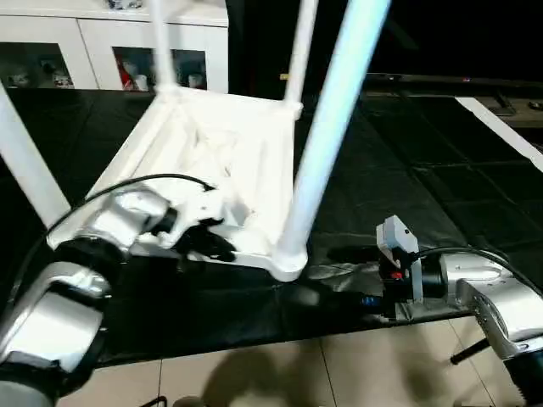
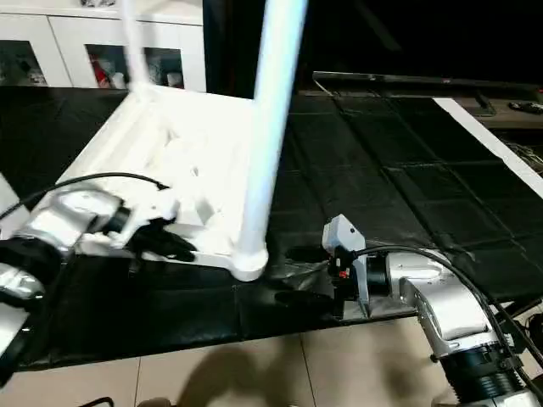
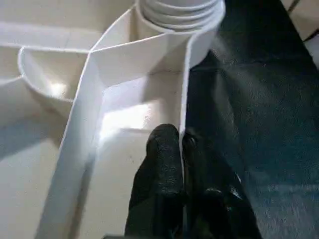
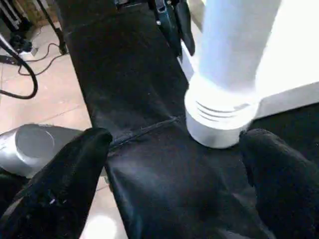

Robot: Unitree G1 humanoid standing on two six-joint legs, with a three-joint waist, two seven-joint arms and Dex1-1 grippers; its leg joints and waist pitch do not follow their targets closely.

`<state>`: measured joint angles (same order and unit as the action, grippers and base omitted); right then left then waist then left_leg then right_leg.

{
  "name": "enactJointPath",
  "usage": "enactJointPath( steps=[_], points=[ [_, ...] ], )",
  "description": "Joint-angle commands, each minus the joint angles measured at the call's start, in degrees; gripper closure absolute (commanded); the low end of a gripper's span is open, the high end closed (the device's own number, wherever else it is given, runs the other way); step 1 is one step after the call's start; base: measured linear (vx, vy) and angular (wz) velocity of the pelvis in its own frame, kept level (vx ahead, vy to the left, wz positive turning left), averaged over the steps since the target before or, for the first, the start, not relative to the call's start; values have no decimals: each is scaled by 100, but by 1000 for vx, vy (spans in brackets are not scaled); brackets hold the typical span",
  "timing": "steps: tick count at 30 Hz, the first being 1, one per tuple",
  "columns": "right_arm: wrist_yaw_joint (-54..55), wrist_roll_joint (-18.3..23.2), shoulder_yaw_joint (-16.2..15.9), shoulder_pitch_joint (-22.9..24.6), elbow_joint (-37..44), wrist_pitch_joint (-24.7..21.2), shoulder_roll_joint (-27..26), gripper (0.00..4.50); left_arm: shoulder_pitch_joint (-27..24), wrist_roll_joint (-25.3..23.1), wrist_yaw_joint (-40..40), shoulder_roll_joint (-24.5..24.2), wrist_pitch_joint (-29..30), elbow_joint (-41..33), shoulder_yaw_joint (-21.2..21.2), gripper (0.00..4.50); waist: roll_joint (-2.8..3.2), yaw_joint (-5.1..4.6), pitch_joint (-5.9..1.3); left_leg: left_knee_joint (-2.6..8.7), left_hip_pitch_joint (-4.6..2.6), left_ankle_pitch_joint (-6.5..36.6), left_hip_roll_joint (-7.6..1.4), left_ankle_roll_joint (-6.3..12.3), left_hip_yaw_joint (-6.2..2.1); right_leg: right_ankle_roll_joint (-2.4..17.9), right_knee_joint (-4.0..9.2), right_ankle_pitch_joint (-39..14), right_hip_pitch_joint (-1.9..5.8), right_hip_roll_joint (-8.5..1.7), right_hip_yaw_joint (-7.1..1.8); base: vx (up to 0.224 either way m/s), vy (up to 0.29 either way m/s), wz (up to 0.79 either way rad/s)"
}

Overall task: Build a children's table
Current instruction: Rotate leg to tighten

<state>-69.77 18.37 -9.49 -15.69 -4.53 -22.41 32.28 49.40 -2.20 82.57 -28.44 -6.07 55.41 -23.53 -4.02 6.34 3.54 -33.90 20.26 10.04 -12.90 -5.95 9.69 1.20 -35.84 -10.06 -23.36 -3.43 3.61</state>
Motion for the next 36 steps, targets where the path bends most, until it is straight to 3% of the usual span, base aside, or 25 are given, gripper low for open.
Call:
enactJointPath(
  steps=[1,7,10,12,16,18,21,24,30,31,33,36],
  points=[
    [-8,54,23,26,113,-46,105,0,74,-117,14,-25,-4,115,-36,448,91,38,-402,385,-18,1308,-31,-44,9,1071,453,-1258,354,-416,-250,0,0,0],
    [137,64,75,-16,75,2,-30,0,5,-225,-221,-35,49,152,34,448,113,27,-386,396,-45,1458,-40,-69,1,1017,489,-1548,328,-419,-250,0,0,0],
    [389,-8,137,-82,-44,124,-196,0,-141,3,-447,50,584,-45,291,448,118,19,-366,406,-60,1591,-43,-112,-2,1035,502,-1764,308,-432,-244,0,0,0],
    [815,-146,212,-221,-310,299,-461,0,-500,272,-758,126,1347,-683,539,448,118,2,-369,417,-52,1616,-50,-161,-14,1040,501,-1893,311,-445,-237,0,0,0],
    [1085,-234,246,-316,-463,365,-609,0,-862,262,-999,139,1757,-1275,554,448,117,-33,-385,404,-53,1478,-41,-116,2,1097,477,-1562,311,-413,-245,0,0,0],
    [1288,-316,247,-424,-603,418,-716,0,-1333,372,-924,126,1952,-2059,510,448,88,-67,-385,413,-38,1430,-50,-104,-5,1074,467,-1612,329,-436,-245,0,0,0],
    [1406,-381,248,-492,-715,511,-778,0,-1612,444,-709,74,1834,-2502,416,448,107,-79,-381,409,-47,1373,-42,-69,17,1013,499,-1677,303,-413,-256,0,0,0],
    [1465,-389,269,-591,-877,617,-842,0,-1899,575,-286,-32,1678,-3017,317,448,117,-85,-392,415,-53,1268,-52,-29,19,1056,456,-1402,301,-405,-263,0,0,0],
    [962,-212,183,-766,-1180,833,-887,0,-1941,597,-154,-83,1649,-3201,242,448,145,-113,-385,420,-54,1438,-35,-29,21,1069,465,-1469,305,-387,-254,0,0,0],
    [611,-158,77,-803,-1252,862,-869,36,-1904,570,-122,-107,1666,-3209,211,450,135,-114,-386,417,-51,1444,-34,-23,23,1062,472,-1508,307,-391,-255,0,0,0],
    [164,-148,-118,-844,-1314,848,-797,36,-1852,518,-53,-144,1649,-3204,169,450,128,-101,-394,409,-53,1390,-37,17,25,1076,459,-1425,312,-385,-258,0,0,0],
    [-229,-169,-263,-1038,-1650,946,-818,79,-1811,493,161,-208,1633,-3274,90,450,146,-69,-401,409,-55,1291,-49,44,28,1183,438,-1235,307,-391,-253,0,0,0]
  ],
)
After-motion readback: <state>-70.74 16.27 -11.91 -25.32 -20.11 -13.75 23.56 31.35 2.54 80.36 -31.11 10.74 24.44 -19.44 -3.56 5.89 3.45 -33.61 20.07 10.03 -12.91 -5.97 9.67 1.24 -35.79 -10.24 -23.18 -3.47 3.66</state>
